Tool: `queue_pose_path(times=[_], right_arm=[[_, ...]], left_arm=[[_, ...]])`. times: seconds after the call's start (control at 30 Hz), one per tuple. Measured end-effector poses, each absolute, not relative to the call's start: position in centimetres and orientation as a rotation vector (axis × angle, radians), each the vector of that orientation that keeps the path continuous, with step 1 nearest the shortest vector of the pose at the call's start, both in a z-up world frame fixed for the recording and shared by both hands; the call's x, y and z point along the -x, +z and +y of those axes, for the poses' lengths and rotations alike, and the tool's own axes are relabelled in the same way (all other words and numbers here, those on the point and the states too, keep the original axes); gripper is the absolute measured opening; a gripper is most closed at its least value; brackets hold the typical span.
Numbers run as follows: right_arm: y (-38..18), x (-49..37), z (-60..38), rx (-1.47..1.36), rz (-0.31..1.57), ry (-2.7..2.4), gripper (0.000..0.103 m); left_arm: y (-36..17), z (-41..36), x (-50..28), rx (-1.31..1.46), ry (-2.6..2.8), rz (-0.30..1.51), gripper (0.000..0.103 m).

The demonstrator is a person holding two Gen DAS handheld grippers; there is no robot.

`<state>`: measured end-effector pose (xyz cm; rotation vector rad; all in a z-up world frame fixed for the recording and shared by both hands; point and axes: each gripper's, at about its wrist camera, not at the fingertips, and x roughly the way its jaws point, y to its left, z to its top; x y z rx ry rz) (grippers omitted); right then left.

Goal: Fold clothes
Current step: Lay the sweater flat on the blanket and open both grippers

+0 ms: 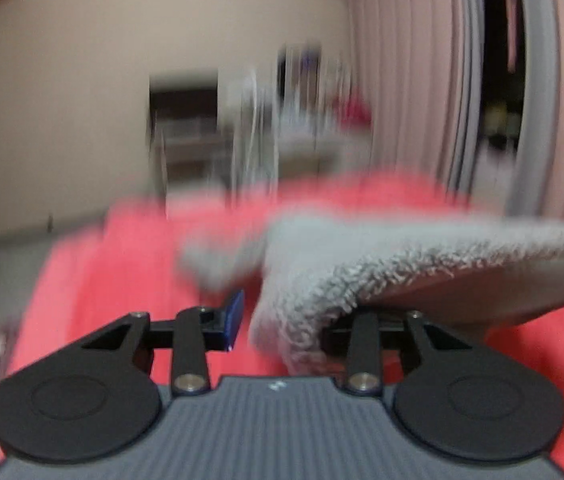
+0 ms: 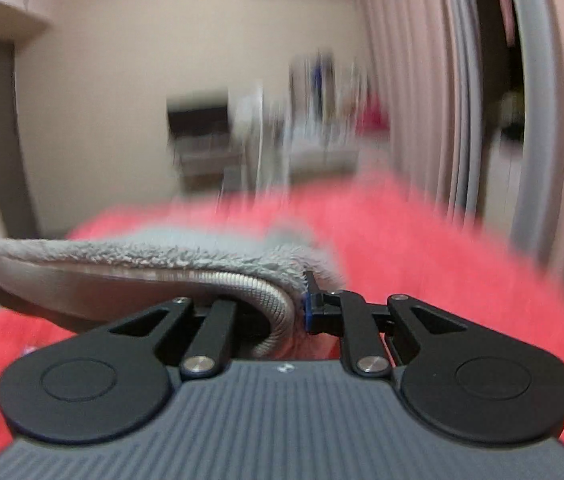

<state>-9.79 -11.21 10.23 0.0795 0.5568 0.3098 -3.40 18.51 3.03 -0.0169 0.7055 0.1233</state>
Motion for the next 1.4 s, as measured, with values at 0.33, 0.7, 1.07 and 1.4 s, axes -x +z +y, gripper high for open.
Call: queue_pose_path(times=[0.33, 0.7, 1.07, 1.4], right_arm=[[4.1, 16.0, -12.7, -0.105, 0.903, 0.327, 0.039], [16.6, 15.2, -14.5, -0.050, 0.598, 0.345, 0.042], [2.1, 5.6, -7.3, -0.036, 0.935, 0.381, 0.085], [7.6, 8.5, -12.3, -0.229, 0.740, 0.331, 0.085]], left_arm=[[-4.6, 17.0, 10.6, -0.127, 0.020, 0.905, 0.084], [6.7, 18.3, 10.4, 0.026, -0.052, 0.706, 0.098], [-8.0, 11.8, -1.6, 0.022, -0.109, 1.119, 0.069], [-0.7, 12.5, -0.1, -0.053, -0.110, 0.850, 0.088]])
